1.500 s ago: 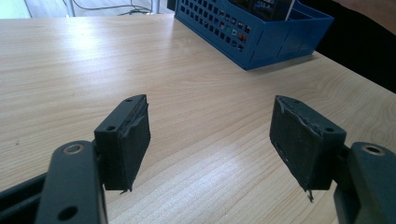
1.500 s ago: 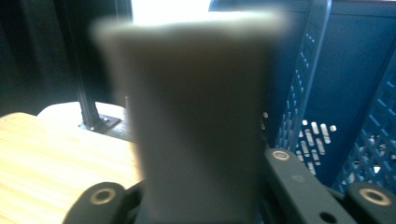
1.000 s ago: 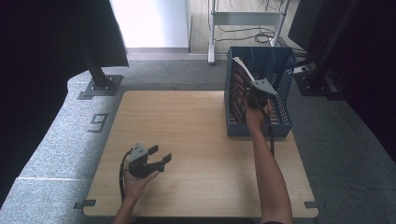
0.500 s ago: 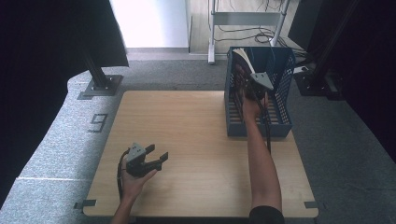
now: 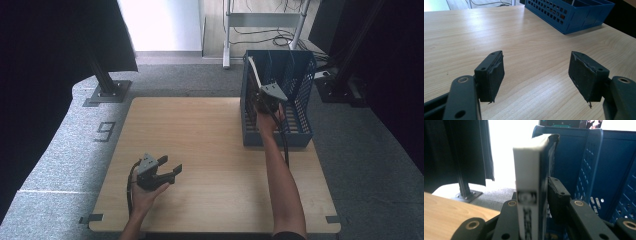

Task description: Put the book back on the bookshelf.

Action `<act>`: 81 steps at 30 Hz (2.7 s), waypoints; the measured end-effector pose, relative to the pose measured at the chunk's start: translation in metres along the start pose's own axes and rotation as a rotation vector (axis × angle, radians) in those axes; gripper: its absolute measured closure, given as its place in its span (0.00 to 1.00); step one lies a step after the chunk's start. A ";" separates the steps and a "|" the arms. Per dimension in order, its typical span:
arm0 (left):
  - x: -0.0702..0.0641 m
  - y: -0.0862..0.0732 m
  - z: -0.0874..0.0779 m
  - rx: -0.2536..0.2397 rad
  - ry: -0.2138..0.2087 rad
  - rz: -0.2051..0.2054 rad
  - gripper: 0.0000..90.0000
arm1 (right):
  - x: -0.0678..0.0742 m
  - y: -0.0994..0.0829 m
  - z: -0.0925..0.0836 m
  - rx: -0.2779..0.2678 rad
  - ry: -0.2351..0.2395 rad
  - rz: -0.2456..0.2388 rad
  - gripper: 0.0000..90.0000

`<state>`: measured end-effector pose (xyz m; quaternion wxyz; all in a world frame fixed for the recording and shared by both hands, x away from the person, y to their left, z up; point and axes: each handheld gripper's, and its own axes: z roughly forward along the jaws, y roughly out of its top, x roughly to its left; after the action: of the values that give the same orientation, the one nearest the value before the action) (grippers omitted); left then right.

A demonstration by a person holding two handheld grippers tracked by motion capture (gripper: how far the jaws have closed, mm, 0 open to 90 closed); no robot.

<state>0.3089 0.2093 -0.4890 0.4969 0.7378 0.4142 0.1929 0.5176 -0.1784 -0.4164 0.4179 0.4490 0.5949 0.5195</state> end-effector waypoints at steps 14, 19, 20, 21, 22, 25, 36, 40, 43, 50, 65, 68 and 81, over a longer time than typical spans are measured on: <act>-0.004 0.001 -0.002 -0.002 -0.012 0.008 0.32 | 0.001 -0.012 -0.013 0.062 0.040 0.005 0.83; -0.003 0.001 -0.002 -0.003 -0.011 0.006 0.32 | 0.004 -0.010 -0.007 0.064 0.028 -0.017 0.84; -0.003 0.001 -0.003 -0.004 -0.010 0.003 0.32 | 0.004 -0.010 -0.006 0.067 0.025 -0.017 0.85; -0.002 0.001 -0.003 -0.005 -0.010 0.003 0.32 | 0.004 -0.009 -0.004 0.065 0.021 -0.017 0.85; -0.002 0.001 -0.004 -0.007 -0.010 0.002 0.32 | 0.005 -0.009 -0.004 0.065 0.018 -0.013 0.85; 0.000 0.002 -0.006 -0.013 -0.010 -0.006 0.32 | 0.004 -0.009 -0.001 0.054 0.009 0.004 0.86; 0.005 0.002 -0.009 -0.018 0.000 -0.012 0.32 | 0.009 -0.011 0.003 0.048 0.043 0.005 0.79; 0.004 0.002 -0.009 -0.019 -0.001 -0.010 0.32 | 0.007 -0.009 0.000 0.068 0.078 0.013 0.75; 0.003 0.002 -0.009 -0.018 -0.005 -0.006 0.32 | 0.006 -0.008 -0.005 0.075 0.095 0.016 0.71; 0.002 0.003 -0.011 -0.023 -0.008 -0.003 0.32 | 0.007 -0.004 -0.011 0.089 0.100 -0.001 0.65; 0.000 0.002 -0.008 -0.013 -0.008 0.004 0.32 | 0.003 -0.009 -0.023 0.086 0.107 0.039 0.56; 0.000 0.002 -0.008 -0.009 -0.009 0.007 0.32 | 0.003 -0.008 -0.026 0.091 0.121 0.049 0.56; -0.002 0.001 -0.007 0.012 -0.013 0.009 0.31 | 0.011 -0.015 -0.051 0.108 0.170 0.059 0.55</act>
<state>0.3033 0.2113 -0.4849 0.4944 0.7436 0.4090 0.1879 0.4643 -0.1805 -0.4260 0.3258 0.4425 0.6416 0.5351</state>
